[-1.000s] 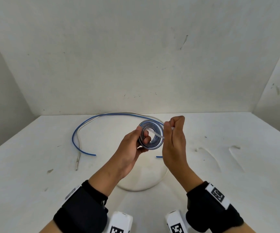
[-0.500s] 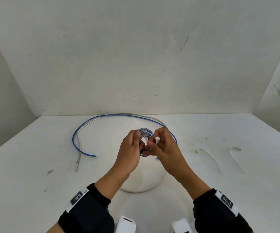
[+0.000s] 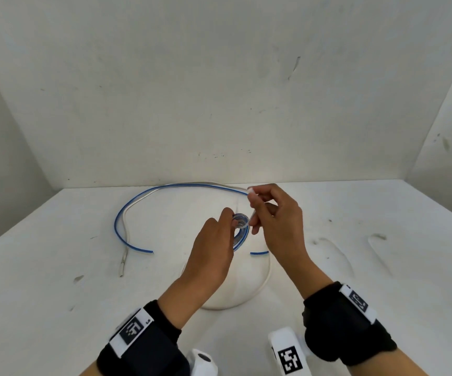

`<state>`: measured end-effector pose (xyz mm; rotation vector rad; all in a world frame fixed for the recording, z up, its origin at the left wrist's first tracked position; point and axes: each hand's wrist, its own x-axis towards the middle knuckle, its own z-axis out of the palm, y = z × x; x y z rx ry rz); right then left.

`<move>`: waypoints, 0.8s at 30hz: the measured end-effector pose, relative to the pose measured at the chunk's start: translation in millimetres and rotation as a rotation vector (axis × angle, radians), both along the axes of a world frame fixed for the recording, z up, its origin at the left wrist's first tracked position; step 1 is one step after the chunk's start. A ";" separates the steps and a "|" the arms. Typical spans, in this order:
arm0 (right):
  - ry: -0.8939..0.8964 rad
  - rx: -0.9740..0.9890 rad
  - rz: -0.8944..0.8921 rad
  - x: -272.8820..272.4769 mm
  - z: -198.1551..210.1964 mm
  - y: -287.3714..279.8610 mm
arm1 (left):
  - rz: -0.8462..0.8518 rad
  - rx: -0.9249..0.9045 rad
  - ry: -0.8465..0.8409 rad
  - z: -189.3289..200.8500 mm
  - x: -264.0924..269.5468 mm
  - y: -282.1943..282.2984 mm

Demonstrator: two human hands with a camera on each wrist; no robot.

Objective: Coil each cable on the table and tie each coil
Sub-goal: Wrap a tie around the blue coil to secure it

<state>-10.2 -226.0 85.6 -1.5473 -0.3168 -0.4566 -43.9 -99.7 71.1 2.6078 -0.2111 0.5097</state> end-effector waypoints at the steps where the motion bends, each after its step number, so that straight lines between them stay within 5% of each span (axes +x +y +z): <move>1: 0.004 -0.026 0.003 1.5 2.2 0.1 | 0.016 0.028 0.005 0.9 -0.1 0.0; 24: 0.086 -0.115 -0.008 10.8 1.4 -1.2 | 0.020 0.141 -0.022 11.3 -9.3 1.7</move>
